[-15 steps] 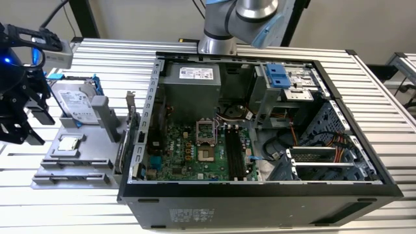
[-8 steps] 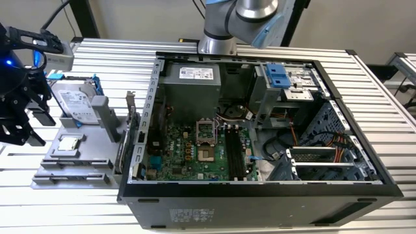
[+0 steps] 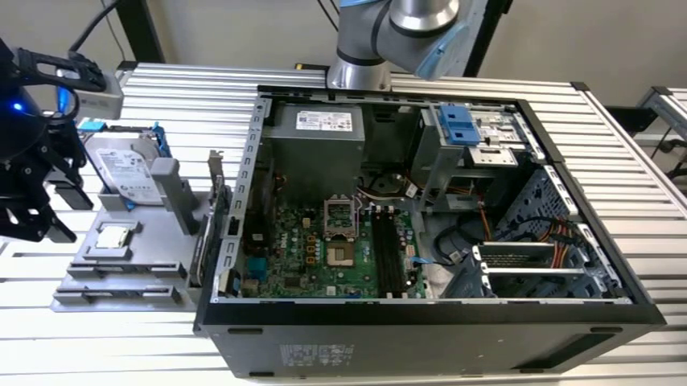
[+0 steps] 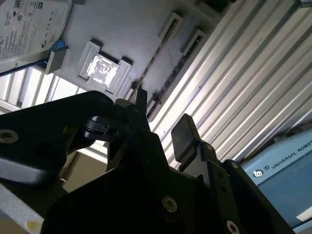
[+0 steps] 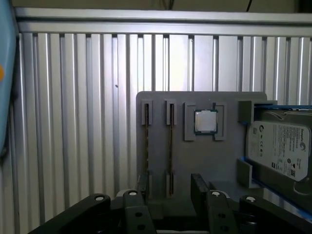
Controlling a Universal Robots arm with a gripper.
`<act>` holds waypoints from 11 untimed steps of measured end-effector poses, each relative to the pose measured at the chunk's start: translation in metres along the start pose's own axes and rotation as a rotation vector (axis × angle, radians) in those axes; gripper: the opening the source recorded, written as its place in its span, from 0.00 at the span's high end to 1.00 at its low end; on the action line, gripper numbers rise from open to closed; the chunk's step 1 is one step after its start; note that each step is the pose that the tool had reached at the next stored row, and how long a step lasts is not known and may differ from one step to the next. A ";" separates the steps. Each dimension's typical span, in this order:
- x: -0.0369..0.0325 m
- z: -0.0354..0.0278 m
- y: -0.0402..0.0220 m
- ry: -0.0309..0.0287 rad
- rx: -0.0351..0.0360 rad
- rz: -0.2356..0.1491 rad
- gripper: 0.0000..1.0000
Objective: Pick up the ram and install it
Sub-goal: 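Pick up the ram and move it above insertion slot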
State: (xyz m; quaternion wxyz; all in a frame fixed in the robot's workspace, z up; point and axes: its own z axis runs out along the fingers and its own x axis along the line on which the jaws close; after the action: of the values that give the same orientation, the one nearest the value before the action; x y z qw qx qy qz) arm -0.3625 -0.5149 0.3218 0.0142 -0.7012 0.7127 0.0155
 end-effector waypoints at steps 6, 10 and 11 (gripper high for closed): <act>0.0001 0.0023 0.0000 -0.0001 0.0000 0.000 0.00; 0.0002 0.0051 0.0000 0.0000 0.0000 0.000 0.00; 0.0002 0.0058 0.0000 0.0001 -0.0003 0.001 0.00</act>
State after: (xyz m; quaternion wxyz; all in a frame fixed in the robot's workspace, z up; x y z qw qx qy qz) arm -0.3626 -0.5149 0.3160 0.0140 -0.7009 0.7129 0.0156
